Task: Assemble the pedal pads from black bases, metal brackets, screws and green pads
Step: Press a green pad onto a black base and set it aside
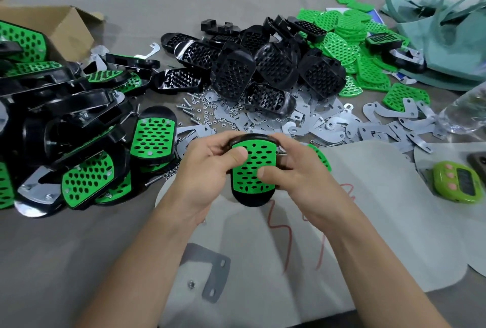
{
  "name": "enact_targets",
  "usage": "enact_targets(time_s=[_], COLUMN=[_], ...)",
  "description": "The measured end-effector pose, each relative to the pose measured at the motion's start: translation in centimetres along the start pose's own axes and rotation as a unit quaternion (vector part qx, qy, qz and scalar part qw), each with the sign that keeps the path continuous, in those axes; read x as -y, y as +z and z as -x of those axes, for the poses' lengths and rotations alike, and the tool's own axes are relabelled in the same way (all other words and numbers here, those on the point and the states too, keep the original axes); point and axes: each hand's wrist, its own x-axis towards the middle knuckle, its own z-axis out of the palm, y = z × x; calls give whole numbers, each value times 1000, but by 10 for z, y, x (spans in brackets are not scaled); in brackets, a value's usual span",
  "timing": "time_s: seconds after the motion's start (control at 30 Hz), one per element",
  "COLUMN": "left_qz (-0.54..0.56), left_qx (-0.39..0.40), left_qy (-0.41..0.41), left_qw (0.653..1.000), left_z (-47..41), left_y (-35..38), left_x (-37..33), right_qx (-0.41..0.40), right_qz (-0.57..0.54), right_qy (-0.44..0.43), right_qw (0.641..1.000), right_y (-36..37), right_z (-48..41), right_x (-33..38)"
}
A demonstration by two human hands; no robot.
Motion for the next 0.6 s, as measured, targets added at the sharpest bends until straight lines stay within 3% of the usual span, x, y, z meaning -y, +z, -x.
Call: enact_targets(time_s=[0.07,0.2,0.33,0.6], left_qz=[-82,-282,-334,-381], left_qx=[17,26,-14,-19], left_qy=[94,254,271,257], left_qw=[992,925,903,888], left_z=[1,4,15,16], left_y=[3,3,2,-14], left_x=[-4,-1,15,18], right_qx=[-37,-157,-199,-166], right_qz=[26,126,232,318], right_qy=[-59,-141,-132,-142], right_qw=[997,969,943,923], right_y=[-3,-8,-3,4], right_z=[-4,-9,1,0], right_x=[5,4,-11,-3])
